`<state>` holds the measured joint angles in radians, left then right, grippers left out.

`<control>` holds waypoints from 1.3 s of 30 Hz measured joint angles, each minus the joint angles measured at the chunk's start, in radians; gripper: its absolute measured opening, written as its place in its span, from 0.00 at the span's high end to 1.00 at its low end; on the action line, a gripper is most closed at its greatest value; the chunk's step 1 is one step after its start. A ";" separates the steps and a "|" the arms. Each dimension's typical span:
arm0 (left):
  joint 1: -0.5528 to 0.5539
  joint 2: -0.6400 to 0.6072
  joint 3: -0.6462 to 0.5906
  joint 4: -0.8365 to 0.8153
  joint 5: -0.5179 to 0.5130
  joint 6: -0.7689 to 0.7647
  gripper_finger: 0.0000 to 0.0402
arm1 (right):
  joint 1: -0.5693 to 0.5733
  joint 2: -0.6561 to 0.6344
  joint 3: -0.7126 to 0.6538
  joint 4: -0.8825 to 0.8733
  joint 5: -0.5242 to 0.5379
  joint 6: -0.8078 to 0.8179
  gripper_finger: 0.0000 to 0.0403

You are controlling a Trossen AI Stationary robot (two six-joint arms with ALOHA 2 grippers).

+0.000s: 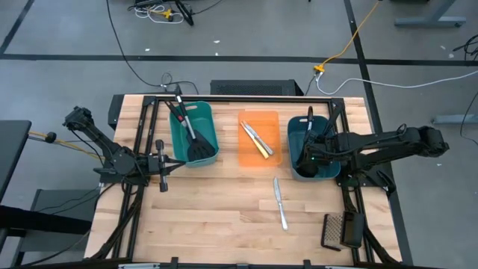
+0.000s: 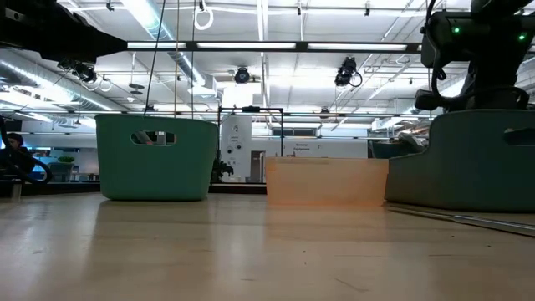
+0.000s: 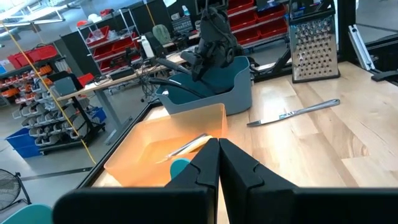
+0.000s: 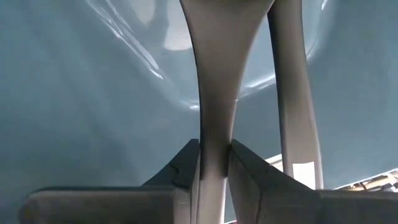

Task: Pick & Place Kitchen Items
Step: Put the black serving spoon into the blue bin, then put the silver table knife into the orange bin

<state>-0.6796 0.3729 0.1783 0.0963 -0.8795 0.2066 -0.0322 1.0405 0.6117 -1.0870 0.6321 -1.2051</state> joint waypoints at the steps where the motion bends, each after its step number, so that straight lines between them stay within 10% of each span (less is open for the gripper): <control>1: 0.000 0.000 0.000 0.000 0.000 0.000 0.97 | 0.000 0.000 0.000 0.000 -0.001 0.000 0.84; 39: 0.000 0.000 0.000 -0.001 0.001 0.000 0.97 | 0.002 -0.004 0.137 0.122 0.065 0.037 0.75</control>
<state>-0.6796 0.3725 0.1783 0.0956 -0.8787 0.2062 -0.0302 1.0363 0.7482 -0.9653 0.6971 -1.1679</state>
